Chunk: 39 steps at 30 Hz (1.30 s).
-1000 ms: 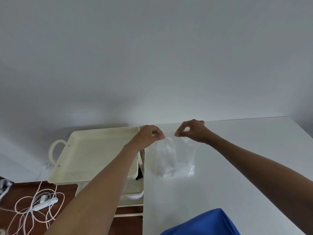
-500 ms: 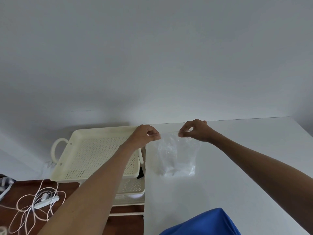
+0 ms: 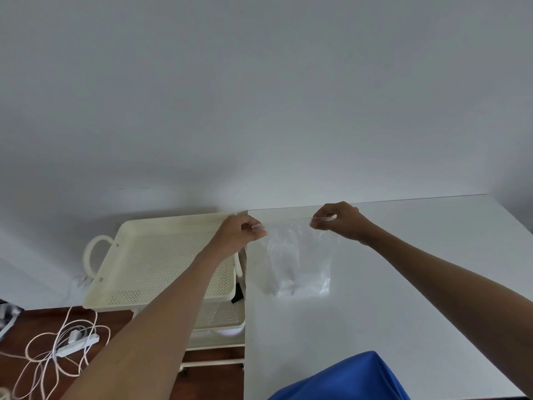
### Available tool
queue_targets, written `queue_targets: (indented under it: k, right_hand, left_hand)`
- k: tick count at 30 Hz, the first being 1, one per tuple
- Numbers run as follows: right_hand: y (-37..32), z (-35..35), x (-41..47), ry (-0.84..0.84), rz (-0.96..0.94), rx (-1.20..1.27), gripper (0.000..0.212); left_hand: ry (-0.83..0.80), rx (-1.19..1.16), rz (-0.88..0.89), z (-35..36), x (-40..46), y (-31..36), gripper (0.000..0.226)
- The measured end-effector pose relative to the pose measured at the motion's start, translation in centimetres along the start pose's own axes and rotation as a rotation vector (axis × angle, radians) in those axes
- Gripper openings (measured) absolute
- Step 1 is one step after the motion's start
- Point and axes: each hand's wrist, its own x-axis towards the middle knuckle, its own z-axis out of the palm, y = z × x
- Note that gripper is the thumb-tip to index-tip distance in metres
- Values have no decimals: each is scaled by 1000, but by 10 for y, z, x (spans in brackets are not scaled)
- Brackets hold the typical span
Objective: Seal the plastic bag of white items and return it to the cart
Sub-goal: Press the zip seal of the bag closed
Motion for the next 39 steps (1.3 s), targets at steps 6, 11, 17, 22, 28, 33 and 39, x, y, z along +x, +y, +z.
queue_targets:
  k: [6,11,17,22,28,33,39]
  right_hand:
    - [6,-6,-5,-49,31,111,14]
    - [13,-13,-3,-26,16,110,16]
    - [29,-22,-5,-17,32,133,14]
    - [39,-29,-9,-7,25,176,14]
    - [38,-32,-9,6,6,99,13]
    - [37,-27,-6,78,10,-23,13]
    - [34,-27,-6,-9,64,26,12]
  left_hand:
    - [37,-61,-55,-3,-3,-5,14]
    - [73,-98,-81,-1,-4,-6,4]
    - [97,-64,-111,1,-3,-6,12]
    - [141,48,-85,3,2,-5,14]
    - [184,148,-54,6,7,-3,16]
    - [186,162,-47,8,8,3,13]
    - [160,102,-64,9,7,5,11]
